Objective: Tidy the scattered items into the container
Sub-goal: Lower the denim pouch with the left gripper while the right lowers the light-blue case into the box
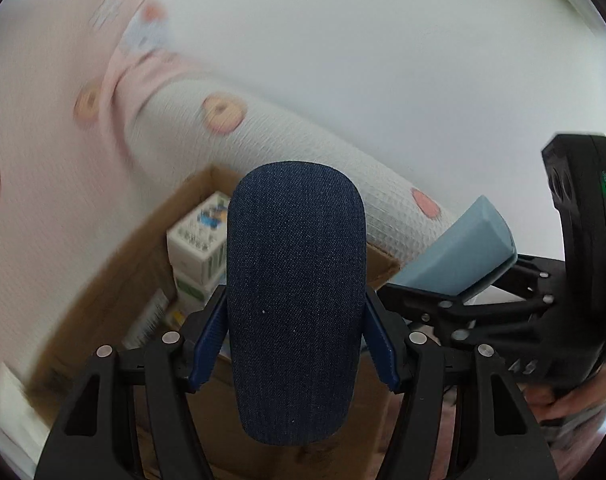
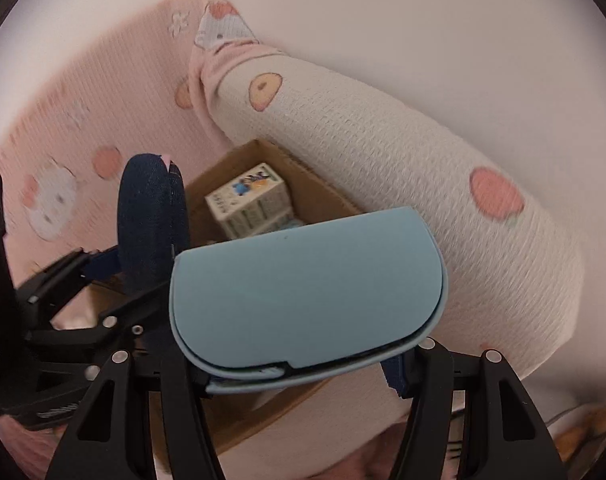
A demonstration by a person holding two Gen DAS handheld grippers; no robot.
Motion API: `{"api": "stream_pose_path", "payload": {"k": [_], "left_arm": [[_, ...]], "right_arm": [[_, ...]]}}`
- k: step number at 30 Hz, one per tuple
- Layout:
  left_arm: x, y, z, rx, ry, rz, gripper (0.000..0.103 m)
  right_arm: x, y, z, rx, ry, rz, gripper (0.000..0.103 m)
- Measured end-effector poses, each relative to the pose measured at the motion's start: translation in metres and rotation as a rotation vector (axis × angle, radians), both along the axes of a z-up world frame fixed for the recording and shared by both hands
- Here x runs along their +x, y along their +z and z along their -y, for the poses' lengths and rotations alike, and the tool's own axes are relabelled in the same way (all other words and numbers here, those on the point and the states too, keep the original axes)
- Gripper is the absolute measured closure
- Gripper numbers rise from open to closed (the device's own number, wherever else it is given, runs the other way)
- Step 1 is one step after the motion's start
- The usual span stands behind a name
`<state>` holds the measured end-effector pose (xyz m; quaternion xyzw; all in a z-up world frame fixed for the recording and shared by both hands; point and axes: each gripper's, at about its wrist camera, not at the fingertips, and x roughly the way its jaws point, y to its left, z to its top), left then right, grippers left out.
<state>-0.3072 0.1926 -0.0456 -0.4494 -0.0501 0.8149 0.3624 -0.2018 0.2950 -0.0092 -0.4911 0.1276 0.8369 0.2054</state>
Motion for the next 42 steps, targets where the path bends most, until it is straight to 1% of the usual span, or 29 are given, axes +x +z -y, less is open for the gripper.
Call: {"api": "stream_pose_path", "payload": {"k": [2, 7, 10, 12, 15, 17, 19, 21, 23, 27, 31, 35, 39, 42], "left_arm": [[-0.005, -0.009, 0.003, 0.038, 0.042, 0.053, 0.036], [-0.017, -0.03, 0.011, 0.094, 0.132, 0.134, 0.036], [-0.017, -0.039, 0.016, 0.118, 0.187, 0.178, 0.036], [-0.018, -0.048, 0.018, 0.14, 0.204, 0.213, 0.036], [-0.019, -0.059, 0.017, 0.114, 0.215, 0.231, 0.036], [-0.019, -0.066, 0.016, 0.081, 0.215, 0.247, 0.036], [-0.018, -0.071, 0.016, 0.081, 0.222, 0.267, 0.036], [-0.022, -0.077, 0.019, 0.104, 0.237, 0.303, 0.036], [-0.025, -0.081, 0.02, 0.122, 0.258, 0.338, 0.036], [-0.03, -0.09, 0.018, 0.118, 0.3, 0.382, 0.036], [-0.03, -0.102, 0.019, 0.139, 0.315, 0.45, 0.036], [-0.025, -0.104, 0.015, 0.111, 0.321, 0.446, 0.036], [-0.022, -0.102, 0.018, 0.128, 0.338, 0.453, 0.036], [-0.023, -0.103, 0.019, 0.113, 0.354, 0.448, 0.036]], "right_arm": [[-0.015, 0.0, -0.003, 0.047, 0.065, 0.061, 0.044], [-0.048, -0.004, -0.007, 0.082, 0.21, 0.208, 0.045], [-0.062, -0.013, -0.008, 0.083, 0.257, 0.29, 0.045], [-0.07, -0.022, -0.01, 0.064, 0.273, 0.338, 0.045], [-0.077, -0.036, -0.012, 0.053, 0.286, 0.399, 0.045], [-0.082, -0.047, -0.009, 0.087, 0.318, 0.443, 0.045], [-0.085, -0.058, -0.005, 0.125, 0.356, 0.481, 0.044], [-0.087, -0.068, 0.0, 0.16, 0.382, 0.513, 0.045], [-0.089, -0.074, 0.002, 0.183, 0.416, 0.51, 0.044], [-0.089, -0.077, 0.005, 0.253, 0.467, 0.452, 0.044], [-0.083, -0.083, 0.009, 0.284, 0.545, 0.419, 0.044], [-0.082, -0.085, 0.006, 0.282, 0.525, 0.409, 0.044], [-0.082, -0.091, 0.001, 0.278, 0.529, 0.394, 0.044], [-0.084, -0.103, -0.008, 0.256, 0.507, 0.398, 0.045]]}}
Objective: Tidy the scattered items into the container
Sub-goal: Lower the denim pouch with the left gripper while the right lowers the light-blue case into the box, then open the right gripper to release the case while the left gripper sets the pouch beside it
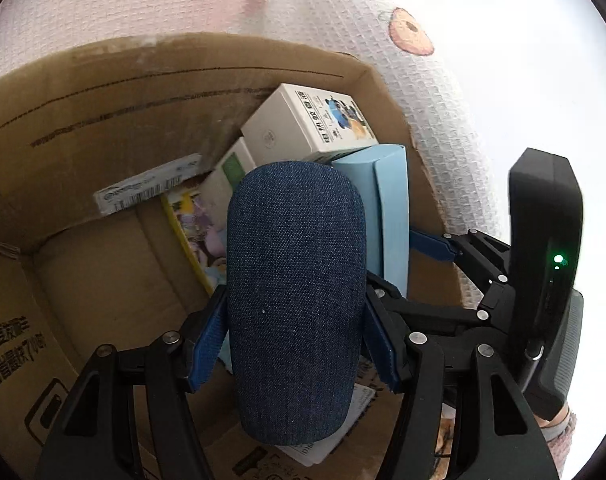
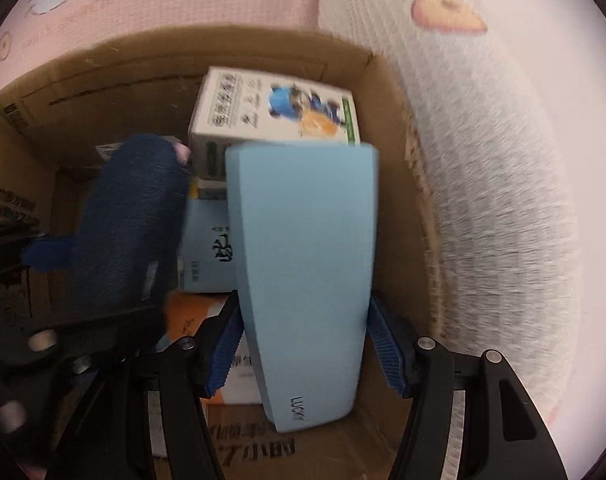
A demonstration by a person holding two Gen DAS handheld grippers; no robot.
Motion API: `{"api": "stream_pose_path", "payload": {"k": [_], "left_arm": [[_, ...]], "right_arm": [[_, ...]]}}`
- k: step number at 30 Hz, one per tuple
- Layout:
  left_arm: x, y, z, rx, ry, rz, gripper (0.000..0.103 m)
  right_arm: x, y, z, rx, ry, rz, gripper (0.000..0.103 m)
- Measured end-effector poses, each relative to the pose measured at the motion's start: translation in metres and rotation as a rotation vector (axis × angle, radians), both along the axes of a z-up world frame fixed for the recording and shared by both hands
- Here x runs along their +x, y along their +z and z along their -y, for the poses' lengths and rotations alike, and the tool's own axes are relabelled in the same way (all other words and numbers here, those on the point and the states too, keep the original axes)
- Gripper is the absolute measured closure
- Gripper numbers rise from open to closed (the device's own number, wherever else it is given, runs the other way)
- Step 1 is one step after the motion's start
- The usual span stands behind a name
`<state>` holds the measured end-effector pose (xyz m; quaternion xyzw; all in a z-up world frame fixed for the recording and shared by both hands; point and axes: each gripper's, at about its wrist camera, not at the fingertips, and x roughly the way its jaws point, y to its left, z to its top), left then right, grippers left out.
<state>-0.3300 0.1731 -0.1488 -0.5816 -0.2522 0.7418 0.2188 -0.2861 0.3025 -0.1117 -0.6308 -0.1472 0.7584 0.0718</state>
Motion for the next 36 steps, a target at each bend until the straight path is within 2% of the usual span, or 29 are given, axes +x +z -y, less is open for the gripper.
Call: {"api": "stream_pose_path", "payload": {"k": [6, 14, 18, 23, 28, 29, 32, 36], "left_arm": [[-0.002, -0.004, 0.002, 0.029, 0.011, 0.026, 0.036], [-0.002, -0.003, -0.001, 0.059, 0.039, 0.028, 0.036], [-0.003, -0.003, -0.006, 0.056, 0.053, 0.038, 0.036], [-0.003, -0.006, -0.014, 0.071, 0.064, 0.04, 0.036], [-0.007, -0.003, -0.024, 0.051, 0.068, 0.008, 0.036], [-0.008, -0.002, -0.024, 0.05, 0.076, 0.01, 0.037], [-0.013, -0.007, -0.024, 0.101, 0.111, 0.045, 0.036], [-0.014, -0.015, -0.021, 0.153, 0.175, 0.096, 0.037]], "right_arm": [[0.008, 0.0, 0.002, 0.031, 0.021, 0.021, 0.044], [0.028, 0.032, 0.0, 0.072, 0.053, -0.026, 0.043], [0.037, 0.043, -0.014, -0.027, 0.023, -0.073, 0.043], [0.045, 0.032, -0.03, -0.109, -0.032, -0.068, 0.046], [0.058, 0.024, -0.036, -0.11, -0.039, -0.076, 0.046], [0.059, 0.025, -0.038, -0.122, -0.053, -0.081, 0.049], [0.062, 0.029, -0.045, -0.149, -0.116, -0.078, 0.051], [0.065, 0.034, -0.052, -0.153, -0.171, -0.032, 0.058]]}}
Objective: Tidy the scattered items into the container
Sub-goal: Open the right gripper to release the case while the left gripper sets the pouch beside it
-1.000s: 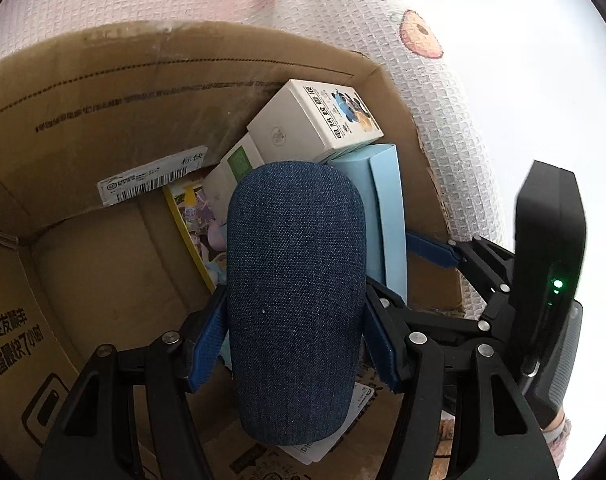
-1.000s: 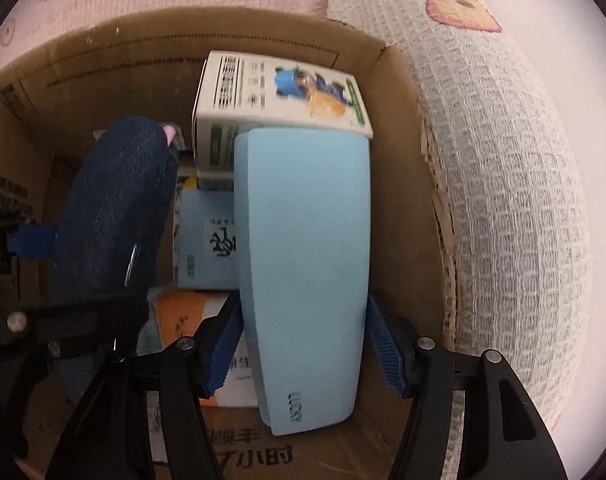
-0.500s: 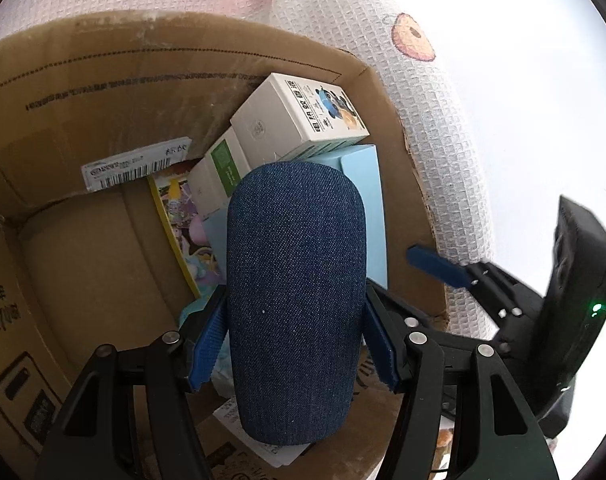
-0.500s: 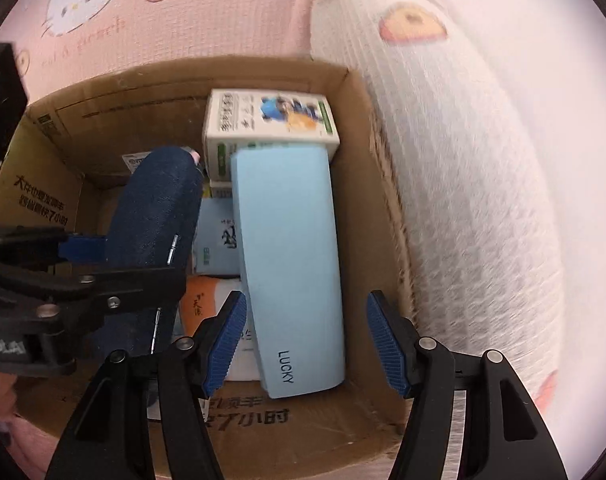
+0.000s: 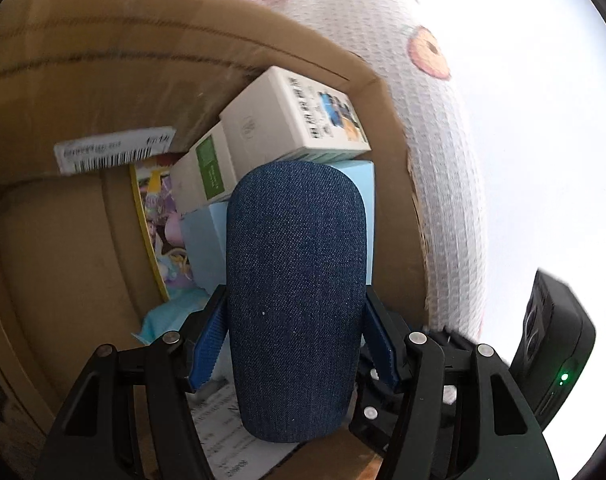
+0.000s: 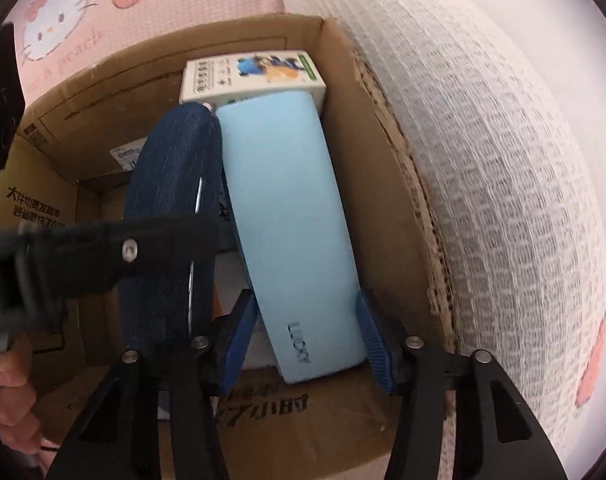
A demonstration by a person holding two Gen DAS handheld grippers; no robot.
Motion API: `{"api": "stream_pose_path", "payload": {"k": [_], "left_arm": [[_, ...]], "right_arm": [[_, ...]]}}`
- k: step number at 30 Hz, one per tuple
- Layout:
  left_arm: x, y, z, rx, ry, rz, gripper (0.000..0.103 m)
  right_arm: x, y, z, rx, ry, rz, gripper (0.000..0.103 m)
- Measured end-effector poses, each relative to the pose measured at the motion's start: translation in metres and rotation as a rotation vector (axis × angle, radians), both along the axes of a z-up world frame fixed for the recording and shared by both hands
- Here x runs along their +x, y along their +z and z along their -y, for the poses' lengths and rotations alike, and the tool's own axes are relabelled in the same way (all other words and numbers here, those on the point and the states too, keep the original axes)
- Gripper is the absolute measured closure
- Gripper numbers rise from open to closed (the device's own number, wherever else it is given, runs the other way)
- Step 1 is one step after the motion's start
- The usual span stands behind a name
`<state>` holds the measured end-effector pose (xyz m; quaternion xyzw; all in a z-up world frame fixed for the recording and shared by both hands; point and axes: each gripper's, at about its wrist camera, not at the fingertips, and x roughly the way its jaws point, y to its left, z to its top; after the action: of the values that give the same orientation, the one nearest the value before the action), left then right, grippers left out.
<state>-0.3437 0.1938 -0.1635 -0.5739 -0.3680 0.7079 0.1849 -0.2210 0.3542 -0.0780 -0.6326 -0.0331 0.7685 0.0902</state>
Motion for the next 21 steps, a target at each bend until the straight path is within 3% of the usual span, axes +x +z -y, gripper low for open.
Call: {"api": "stream_pose_path", "payload": {"k": [4, 9, 14, 17, 21], "left_arm": [[0.006, -0.011, 0.004, 0.055, 0.057, 0.064, 0.037], [0.003, -0.017, 0.011, 0.092, 0.139, 0.072, 0.037], [-0.002, -0.013, 0.006, 0.06, 0.145, 0.055, 0.037], [-0.007, -0.014, 0.002, 0.054, 0.135, 0.066, 0.036], [-0.013, -0.011, 0.0, 0.04, 0.127, 0.084, 0.036]], "right_arm": [[0.004, 0.002, -0.017, -0.048, -0.103, 0.077, 0.059], [0.009, 0.004, -0.02, -0.032, -0.107, 0.125, 0.061], [0.019, 0.02, -0.022, -0.027, -0.09, 0.07, 0.061], [0.027, 0.045, -0.018, 0.025, -0.073, -0.013, 0.061], [0.035, 0.074, -0.008, -0.012, -0.031, -0.126, 0.061]]}}
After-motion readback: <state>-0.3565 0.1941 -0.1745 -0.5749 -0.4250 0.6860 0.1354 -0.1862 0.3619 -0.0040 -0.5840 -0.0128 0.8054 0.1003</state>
